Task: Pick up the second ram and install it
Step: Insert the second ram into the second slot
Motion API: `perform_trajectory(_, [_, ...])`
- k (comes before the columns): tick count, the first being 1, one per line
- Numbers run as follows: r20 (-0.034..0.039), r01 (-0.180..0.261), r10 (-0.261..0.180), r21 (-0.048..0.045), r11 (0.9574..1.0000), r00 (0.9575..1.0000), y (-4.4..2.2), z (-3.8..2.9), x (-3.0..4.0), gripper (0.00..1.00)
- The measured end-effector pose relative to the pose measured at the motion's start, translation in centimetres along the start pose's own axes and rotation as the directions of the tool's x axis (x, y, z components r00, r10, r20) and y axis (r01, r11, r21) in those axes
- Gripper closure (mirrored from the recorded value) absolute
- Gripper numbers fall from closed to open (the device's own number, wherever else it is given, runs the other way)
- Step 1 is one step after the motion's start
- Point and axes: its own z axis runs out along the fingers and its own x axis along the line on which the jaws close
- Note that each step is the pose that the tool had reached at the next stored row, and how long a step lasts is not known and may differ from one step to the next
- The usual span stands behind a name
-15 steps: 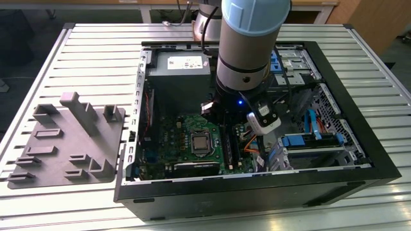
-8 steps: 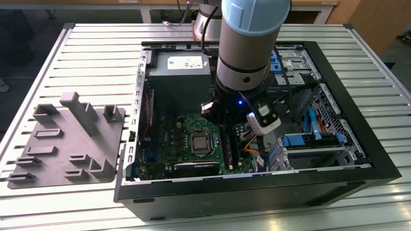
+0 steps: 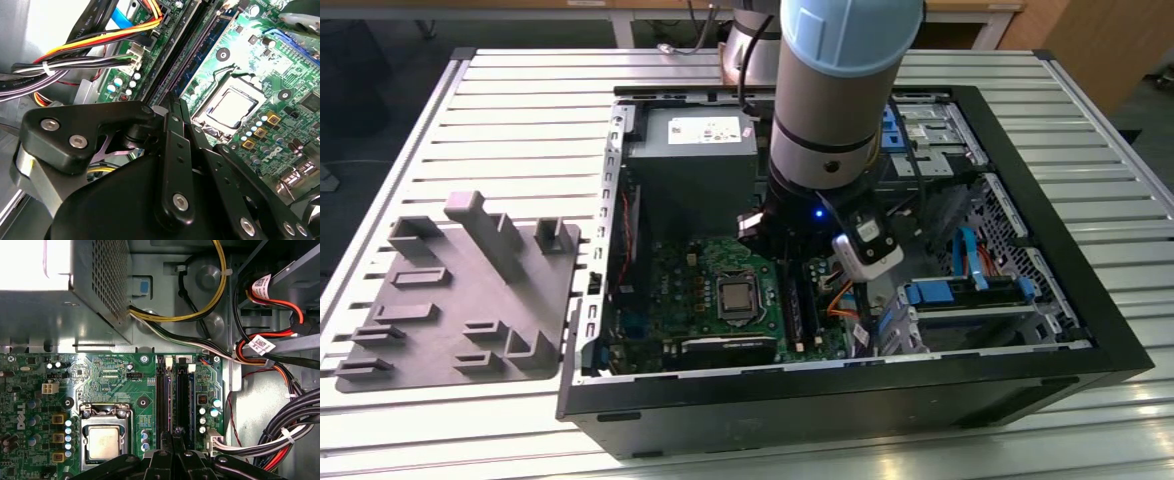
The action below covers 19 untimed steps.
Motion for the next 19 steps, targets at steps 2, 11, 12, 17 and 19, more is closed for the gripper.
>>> perform_trajectory(2, [0.0000,0.000,0.000,0.0001,1.0000,1.0000,0.00,0.03,0.00,0.88])
perform_trajectory(11, [0.0000,0.000,0.000,0.0000,1.0000,1.0000,0.00,0.25,0.01,0.88])
perform_trajectory(12, [0.0001,0.000,0.000,-0.0001,1.0000,1.0000,0.00,0.29,0.01,0.88])
perform_trajectory(17, [0.0000,0.000,0.000,0.0001,1.0000,1.0000,-0.01,0.33,0.01,0.88])
perform_trajectory(19, [0.0000,0.000,0.000,0.0001,1.0000,1.0000,-0.01,0.35,0.01,0.88])
